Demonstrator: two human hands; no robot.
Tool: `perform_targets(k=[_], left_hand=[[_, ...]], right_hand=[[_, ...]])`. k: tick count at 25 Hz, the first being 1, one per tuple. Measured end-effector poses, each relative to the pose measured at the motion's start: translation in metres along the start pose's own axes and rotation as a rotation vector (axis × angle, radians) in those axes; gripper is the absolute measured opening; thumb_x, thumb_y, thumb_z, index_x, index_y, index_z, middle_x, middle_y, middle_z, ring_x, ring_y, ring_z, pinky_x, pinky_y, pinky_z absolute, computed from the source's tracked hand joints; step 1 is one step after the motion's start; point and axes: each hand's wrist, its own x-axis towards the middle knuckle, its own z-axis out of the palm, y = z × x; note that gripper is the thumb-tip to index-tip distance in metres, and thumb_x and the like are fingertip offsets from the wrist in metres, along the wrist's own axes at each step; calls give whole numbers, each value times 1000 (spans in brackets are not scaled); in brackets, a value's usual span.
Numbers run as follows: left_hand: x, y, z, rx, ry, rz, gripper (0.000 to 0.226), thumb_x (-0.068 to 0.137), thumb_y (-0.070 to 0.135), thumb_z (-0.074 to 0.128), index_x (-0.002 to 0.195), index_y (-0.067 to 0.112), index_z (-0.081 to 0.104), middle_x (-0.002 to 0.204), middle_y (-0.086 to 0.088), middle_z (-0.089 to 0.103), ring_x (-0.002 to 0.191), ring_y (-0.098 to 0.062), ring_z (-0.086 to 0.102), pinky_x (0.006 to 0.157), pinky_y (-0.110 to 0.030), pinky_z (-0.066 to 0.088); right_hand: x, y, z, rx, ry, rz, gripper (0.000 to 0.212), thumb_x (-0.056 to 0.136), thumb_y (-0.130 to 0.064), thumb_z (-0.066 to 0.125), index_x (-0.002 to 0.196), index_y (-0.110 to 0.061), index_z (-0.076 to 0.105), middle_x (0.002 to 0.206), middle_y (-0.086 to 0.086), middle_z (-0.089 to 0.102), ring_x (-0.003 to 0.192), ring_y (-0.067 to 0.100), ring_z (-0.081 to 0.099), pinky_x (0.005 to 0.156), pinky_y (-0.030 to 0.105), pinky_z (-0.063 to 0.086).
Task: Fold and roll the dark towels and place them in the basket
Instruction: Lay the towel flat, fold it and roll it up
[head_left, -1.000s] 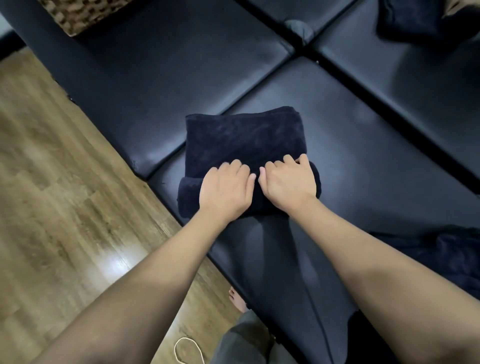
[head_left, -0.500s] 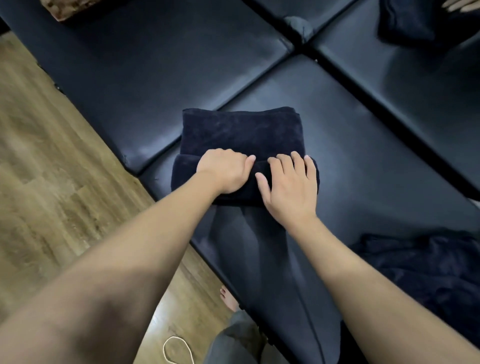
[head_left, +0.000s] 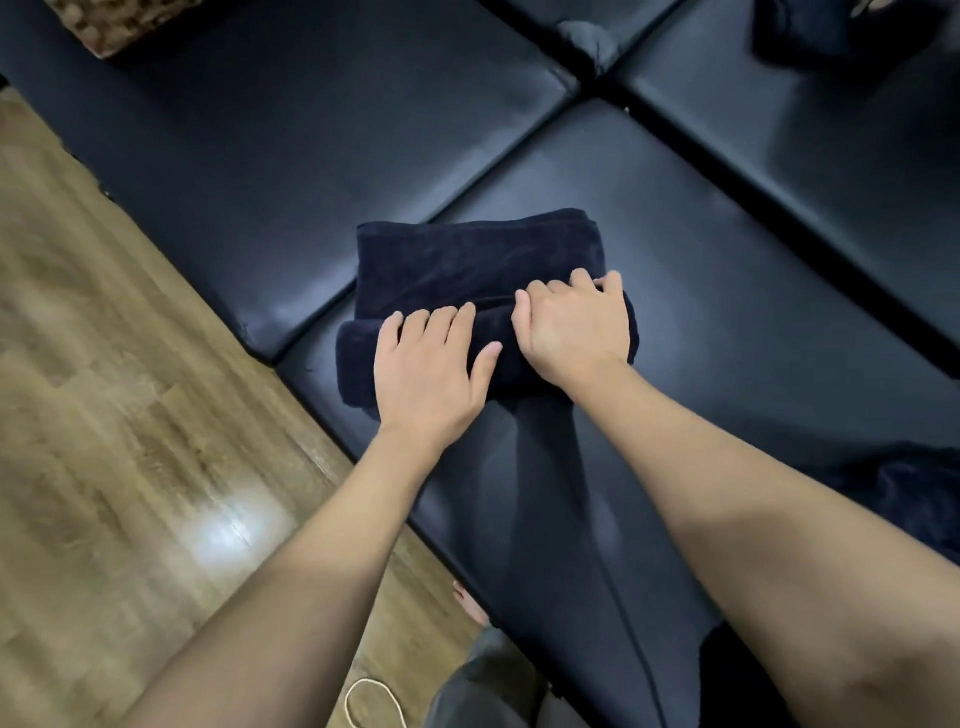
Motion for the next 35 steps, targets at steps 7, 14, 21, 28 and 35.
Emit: perform_targets(k=[7, 14, 21, 28, 35], left_hand=[[15, 0, -15, 141, -59, 49, 58, 104, 52, 16, 89, 18, 60, 82, -3, 67, 73, -29, 57, 77, -42, 33], [31, 11, -27, 44, -356, 122, 62, 106, 51, 11, 85, 20, 60, 98, -8, 71, 87, -31, 63, 75, -39, 37], [38, 16, -18, -104, -548, 68, 61, 107, 52, 16, 101, 15, 64, 116, -13, 66, 111, -35, 60, 83, -40, 36], [23, 17, -25, -77, -190, -22, 52, 107, 42, 22, 85, 17, 62, 90, -5, 68, 81, -31, 61, 68, -37, 35], [-32, 30, -2, 11, 31, -48, 52, 103, 53, 33, 118, 18, 68, 106, -2, 67, 91, -29, 59, 89, -42, 41]], right_hand=[[-9, -1, -8, -15, -113, 7, 44, 104, -35, 24, 77, -15, 54, 76, 6, 68, 80, 28, 45, 85, 47, 32], [-44, 1, -18, 41, -167, 108, 56, 105, -48, 23, 93, -15, 66, 92, 6, 69, 90, 31, 55, 92, 48, 32], [-92, 8, -2, 20, 27, -23, 51, 102, -49, 33, 100, -12, 69, 96, 5, 68, 101, 37, 58, 99, 55, 35], [-41, 7, -12, -58, -174, -49, 54, 103, -40, 25, 77, -15, 64, 77, 3, 68, 83, 29, 54, 87, 48, 35], [-11, 6, -22, 39, -312, 47, 54, 103, -41, 21, 77, -18, 63, 82, 4, 69, 80, 27, 52, 93, 45, 34]])
